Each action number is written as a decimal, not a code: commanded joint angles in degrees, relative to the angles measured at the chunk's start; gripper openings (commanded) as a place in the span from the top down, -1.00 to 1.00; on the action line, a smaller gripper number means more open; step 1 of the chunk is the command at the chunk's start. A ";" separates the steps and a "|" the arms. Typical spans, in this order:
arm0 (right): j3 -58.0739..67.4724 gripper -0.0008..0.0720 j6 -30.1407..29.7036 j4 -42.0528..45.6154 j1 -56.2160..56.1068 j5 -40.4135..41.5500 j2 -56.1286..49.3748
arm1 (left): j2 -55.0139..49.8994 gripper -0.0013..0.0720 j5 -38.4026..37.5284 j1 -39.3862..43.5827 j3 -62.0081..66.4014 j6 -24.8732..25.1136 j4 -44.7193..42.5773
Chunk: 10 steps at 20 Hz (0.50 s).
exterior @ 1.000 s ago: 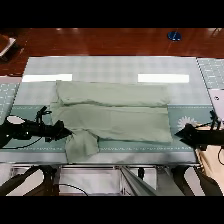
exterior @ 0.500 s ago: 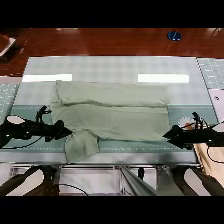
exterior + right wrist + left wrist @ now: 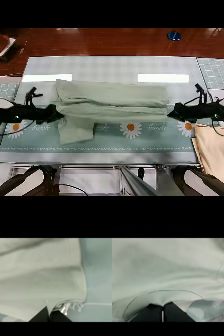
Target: Fold the shirts.
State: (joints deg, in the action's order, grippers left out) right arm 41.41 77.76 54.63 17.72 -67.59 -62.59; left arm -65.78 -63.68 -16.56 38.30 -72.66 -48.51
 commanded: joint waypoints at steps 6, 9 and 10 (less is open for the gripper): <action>20.20 0.91 -3.30 -5.33 -2.23 3.98 -19.56 | -16.85 0.92 5.42 5.73 28.87 -1.60 -0.94; 27.47 0.91 -2.56 -5.25 -4.13 4.55 -27.47 | -26.88 0.92 4.11 7.30 39.17 -4.22 -1.01; 29.62 0.91 -2.05 -5.27 -4.46 4.50 -29.57 | -29.62 0.92 3.43 7.30 42.10 -5.05 -0.98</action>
State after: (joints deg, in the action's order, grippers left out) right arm 64.73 75.00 49.89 14.55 -63.90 -85.45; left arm -87.20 -59.53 -10.48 71.18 -75.44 -49.25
